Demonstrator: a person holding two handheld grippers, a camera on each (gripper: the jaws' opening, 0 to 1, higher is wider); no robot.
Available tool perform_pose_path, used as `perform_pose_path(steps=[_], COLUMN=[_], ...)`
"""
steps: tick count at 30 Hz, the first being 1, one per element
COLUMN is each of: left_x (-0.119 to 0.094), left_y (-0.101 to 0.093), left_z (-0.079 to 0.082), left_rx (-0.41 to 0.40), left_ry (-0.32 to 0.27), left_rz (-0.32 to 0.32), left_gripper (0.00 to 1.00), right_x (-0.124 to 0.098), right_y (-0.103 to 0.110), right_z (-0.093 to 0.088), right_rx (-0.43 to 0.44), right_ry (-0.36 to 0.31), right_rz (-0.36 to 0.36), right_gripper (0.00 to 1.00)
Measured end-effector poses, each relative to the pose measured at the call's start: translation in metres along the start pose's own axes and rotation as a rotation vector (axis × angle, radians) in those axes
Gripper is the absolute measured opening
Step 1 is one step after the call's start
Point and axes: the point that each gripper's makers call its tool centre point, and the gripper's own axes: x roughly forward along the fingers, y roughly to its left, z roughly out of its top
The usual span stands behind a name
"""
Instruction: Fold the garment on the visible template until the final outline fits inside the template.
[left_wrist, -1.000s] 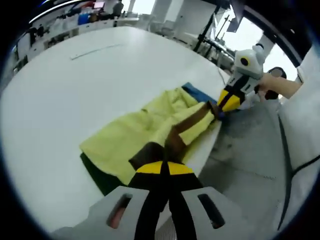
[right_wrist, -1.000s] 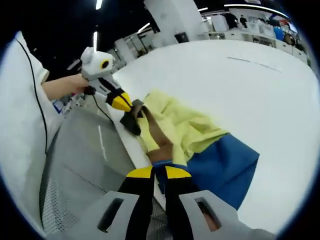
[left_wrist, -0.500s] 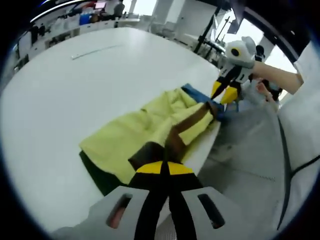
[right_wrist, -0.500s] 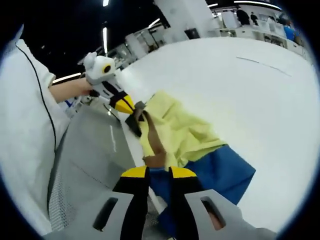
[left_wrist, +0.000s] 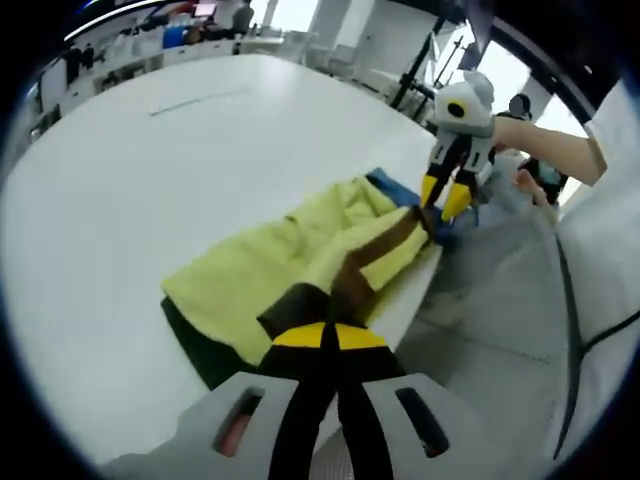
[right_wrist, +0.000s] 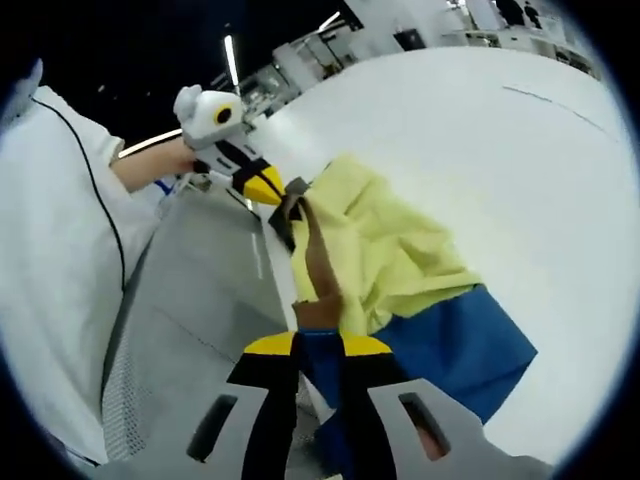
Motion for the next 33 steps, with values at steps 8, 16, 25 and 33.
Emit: perform_pose_path(steps=[8,16,25,33], left_x=[-0.0024,-0.0017,-0.0038,-0.0088], left_y=[0.0041,0.0053,0.0076,0.0072], left_z=[0.0,-0.0013,0.0034,0.0078], left_rx=[-0.015,-0.02,-0.027,-0.039], left_ry=[-0.006,-0.004,-0.02,-0.047], left_rz=[0.007,0.007,0.012,0.015], left_gripper=[0.0,0.0,0.0,0.0], right_x=[0.0024,0.0044,0.0006,-0.0036], right_y=[0.0014,0.0031,0.0048,0.0088], right_z=[0.0027,0.0005,0.0037,0.0078], right_rx=[0.018,0.012,0.016,0.016], right_ry=[-0.009,0.007,-0.013,-0.042], right_rz=[0.048,0.056,0.056,0.038], right_gripper=[0.11,0.04,0.05,0.03])
